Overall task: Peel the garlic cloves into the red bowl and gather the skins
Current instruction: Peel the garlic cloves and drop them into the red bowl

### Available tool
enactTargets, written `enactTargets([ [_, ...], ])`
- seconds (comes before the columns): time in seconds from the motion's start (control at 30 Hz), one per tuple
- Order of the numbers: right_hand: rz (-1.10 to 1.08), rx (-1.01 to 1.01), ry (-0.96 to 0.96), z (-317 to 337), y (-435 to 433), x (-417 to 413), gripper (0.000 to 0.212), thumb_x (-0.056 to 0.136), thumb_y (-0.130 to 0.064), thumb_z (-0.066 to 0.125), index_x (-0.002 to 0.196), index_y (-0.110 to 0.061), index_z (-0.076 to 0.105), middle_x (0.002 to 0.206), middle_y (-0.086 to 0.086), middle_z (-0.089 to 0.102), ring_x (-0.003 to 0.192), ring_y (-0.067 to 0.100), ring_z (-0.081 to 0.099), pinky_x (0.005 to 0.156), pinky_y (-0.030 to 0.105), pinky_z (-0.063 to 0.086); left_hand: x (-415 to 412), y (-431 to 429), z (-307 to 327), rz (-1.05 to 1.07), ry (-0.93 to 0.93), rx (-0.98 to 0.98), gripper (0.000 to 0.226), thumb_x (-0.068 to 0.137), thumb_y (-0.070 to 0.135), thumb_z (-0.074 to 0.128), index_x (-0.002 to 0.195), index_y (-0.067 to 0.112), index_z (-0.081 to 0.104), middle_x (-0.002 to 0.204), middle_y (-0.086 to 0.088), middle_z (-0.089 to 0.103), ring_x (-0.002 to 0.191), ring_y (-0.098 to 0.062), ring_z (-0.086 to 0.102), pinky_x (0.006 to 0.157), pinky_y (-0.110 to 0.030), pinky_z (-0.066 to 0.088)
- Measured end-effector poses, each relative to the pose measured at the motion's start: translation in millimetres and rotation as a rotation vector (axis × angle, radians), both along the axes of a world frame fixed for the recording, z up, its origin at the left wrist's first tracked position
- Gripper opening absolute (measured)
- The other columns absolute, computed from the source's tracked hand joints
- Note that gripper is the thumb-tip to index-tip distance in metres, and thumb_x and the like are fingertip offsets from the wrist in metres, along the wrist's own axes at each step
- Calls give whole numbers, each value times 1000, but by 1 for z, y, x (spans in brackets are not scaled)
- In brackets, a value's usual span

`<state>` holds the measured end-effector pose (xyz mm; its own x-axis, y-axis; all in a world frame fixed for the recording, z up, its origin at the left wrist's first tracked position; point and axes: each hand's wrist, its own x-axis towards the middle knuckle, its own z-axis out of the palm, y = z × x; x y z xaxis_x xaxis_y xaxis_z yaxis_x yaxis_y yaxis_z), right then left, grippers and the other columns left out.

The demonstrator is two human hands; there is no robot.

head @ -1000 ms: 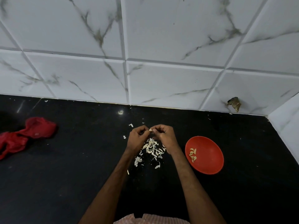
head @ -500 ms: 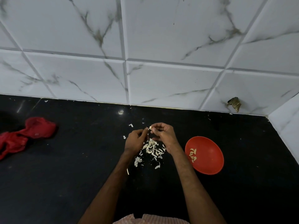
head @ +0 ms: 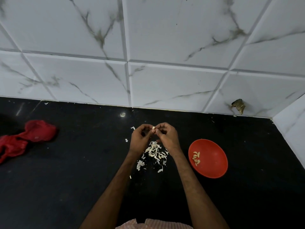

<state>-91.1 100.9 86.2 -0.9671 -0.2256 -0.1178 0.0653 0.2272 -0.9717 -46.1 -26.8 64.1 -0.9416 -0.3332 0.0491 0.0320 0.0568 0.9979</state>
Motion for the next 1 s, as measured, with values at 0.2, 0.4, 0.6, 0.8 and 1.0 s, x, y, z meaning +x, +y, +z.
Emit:
enactTargets([
  [0.2, 64, 108, 253, 0, 3, 0, 20, 88, -3, 70, 93, -21, 65, 91, -8, 68, 86, 6, 66, 75, 25, 56, 2, -5, 3, -10, -94, 52, 8, 91, 17, 71, 96, 11, 69, 69, -8, 67, 57, -27, 58, 46, -30, 49],
  [0.4, 184, 80, 231, -1, 11, -2, 19, 89, -3, 69, 93, -21, 65, 93, -6, 68, 88, 15, 67, 73, 36, 60, 6, -10, 6, -139, -191, 112, 15, 94, 17, 67, 101, 4, 68, 67, -6, 64, 53, -14, 57, 37, -23, 45],
  [0.6, 257, 87, 183, 1, 18, -2, 16, 92, -3, 65, 93, -18, 62, 93, -1, 65, 87, 19, 66, 67, 32, 58, 8, -11, 4, -220, -250, 161, 9, 93, 14, 68, 95, 5, 69, 69, -4, 63, 52, -5, 57, 36, -23, 45],
  [0.8, 362, 213, 224, 4, 19, -3, 15, 97, -2, 55, 96, -18, 54, 94, -3, 59, 86, 13, 58, 69, 24, 48, 8, -8, 2, -242, -277, 209, 12, 93, 16, 68, 97, 5, 70, 78, -1, 71, 66, -10, 61, 39, -27, 50],
  [1.0, 356, 301, 329, -3, 14, 0, 23, 100, -1, 45, 93, -23, 46, 90, -8, 51, 77, 5, 49, 67, 27, 43, 11, 1, 5, -189, -266, 276, 16, 94, 12, 65, 101, -3, 68, 85, -9, 71, 63, -8, 62, 38, -23, 46],
])
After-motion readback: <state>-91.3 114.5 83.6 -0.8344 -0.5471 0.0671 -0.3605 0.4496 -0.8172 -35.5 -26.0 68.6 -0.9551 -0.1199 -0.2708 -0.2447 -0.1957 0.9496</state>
